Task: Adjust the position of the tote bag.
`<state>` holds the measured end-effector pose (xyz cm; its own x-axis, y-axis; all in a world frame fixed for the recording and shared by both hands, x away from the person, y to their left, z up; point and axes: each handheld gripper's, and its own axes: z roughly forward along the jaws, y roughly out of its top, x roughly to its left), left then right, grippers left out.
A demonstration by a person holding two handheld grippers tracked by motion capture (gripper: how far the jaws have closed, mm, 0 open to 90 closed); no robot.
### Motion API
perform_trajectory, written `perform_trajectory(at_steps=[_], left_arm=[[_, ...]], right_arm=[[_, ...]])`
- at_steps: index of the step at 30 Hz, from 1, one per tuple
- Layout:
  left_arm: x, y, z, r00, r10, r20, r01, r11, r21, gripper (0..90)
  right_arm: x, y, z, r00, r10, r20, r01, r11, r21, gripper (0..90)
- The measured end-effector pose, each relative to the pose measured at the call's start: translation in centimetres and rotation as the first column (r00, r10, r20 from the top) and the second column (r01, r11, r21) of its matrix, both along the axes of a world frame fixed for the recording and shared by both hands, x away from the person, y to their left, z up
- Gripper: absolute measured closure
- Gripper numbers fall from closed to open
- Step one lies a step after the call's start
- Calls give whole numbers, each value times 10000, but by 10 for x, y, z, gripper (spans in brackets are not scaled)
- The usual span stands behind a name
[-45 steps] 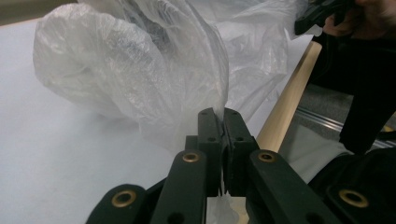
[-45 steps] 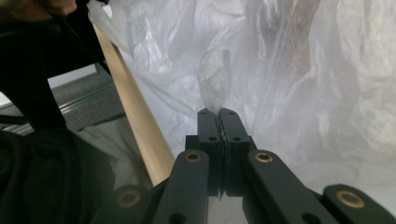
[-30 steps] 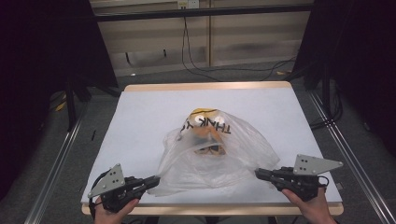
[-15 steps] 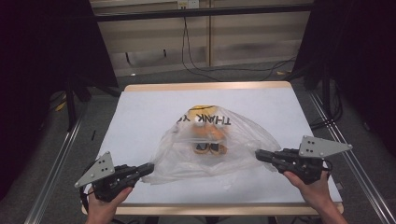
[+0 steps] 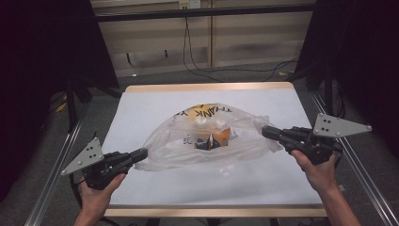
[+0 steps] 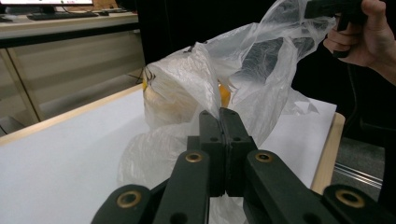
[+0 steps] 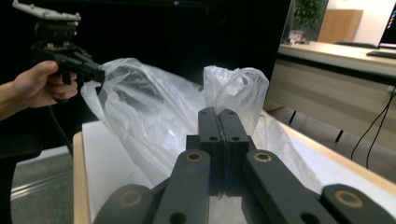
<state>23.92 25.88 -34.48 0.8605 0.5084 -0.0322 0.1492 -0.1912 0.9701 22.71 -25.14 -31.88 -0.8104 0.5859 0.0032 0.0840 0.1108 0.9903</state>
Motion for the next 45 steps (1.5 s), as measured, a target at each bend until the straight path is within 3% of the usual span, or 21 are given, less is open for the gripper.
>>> perform_trajectory(at_steps=[11,12,19,21,27,40,45], left_arm=[[13,8,13,9997,229,36,-228,9996,-160,897],[16,8,15,9990,448,78,-448,9990,-27,897],[26,12,27,9982,591,105,-589,9982,-136,898],[27,14,29,9973,713,181,-713,9974,40,898],[35,19,34,9968,788,163,-785,9968,-179,900],[55,27,50,9926,1201,167,-1190,9913,-555,900],[62,25,55,9925,1212,142,-1200,9905,-677,900]], right_arm=[[18,-7,19,9988,-381,307,365,9980,507,897],[22,-8,23,9980,-496,391,474,9973,556,897],[33,-9,38,9950,-780,622,720,9931,926,898],[35,-9,40,9940,-850,684,784,9926,931,898],[49,-10,55,9904,-1130,798,1041,9887,1079,898],[68,-19,87,9779,-1824,1022,1667,9752,1458,900],[72,-23,97,9694,-2160,1163,1928,9641,1826,900]])
